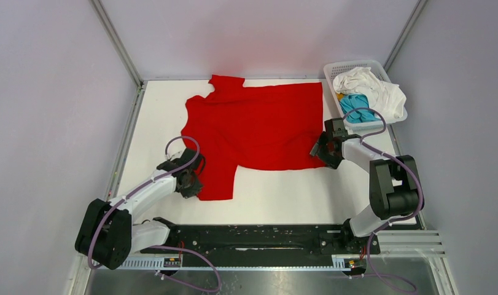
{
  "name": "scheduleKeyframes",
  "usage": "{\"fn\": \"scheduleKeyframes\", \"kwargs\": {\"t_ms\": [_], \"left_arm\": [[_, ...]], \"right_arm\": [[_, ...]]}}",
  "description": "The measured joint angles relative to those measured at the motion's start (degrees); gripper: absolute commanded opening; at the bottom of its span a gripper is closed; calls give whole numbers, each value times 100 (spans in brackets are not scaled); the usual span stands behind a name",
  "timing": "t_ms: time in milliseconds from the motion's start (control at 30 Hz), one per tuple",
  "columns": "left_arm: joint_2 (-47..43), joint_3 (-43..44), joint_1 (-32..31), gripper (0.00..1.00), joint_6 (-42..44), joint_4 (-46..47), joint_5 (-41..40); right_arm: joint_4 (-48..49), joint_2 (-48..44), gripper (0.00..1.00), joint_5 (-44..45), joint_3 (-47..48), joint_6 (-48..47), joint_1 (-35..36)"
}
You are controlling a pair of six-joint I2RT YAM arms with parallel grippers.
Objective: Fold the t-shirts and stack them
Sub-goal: Flatten out the tshirt
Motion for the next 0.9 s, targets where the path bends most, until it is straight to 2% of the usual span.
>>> {"fn": "scheduleKeyframes", "kwargs": {"t_ms": [133, 300, 433, 700, 800, 900], "left_arm": [[-28, 37, 0, 0, 0, -59, -37], [-68, 66, 0, 0, 0, -90, -98], [-140, 66, 0, 0, 0, -90, -136], [-706, 374, 0, 0, 52, -203, -295], [-1128, 660, 0, 0, 138, -240, -365], [-1574, 1032, 0, 0, 258, -249, -439]], "right_arm": [[0, 15, 49, -26, 2, 4, 52], [-4, 15, 18, -24, 2, 2, 101], [-4, 15, 0, -28, 2, 9, 120], [-20, -24, 0, -81, 2, -195, 120], [-90, -358, 0, -186, 2, -389, 122], [-131, -1080, 0, -299, 2, -599, 122]]}}
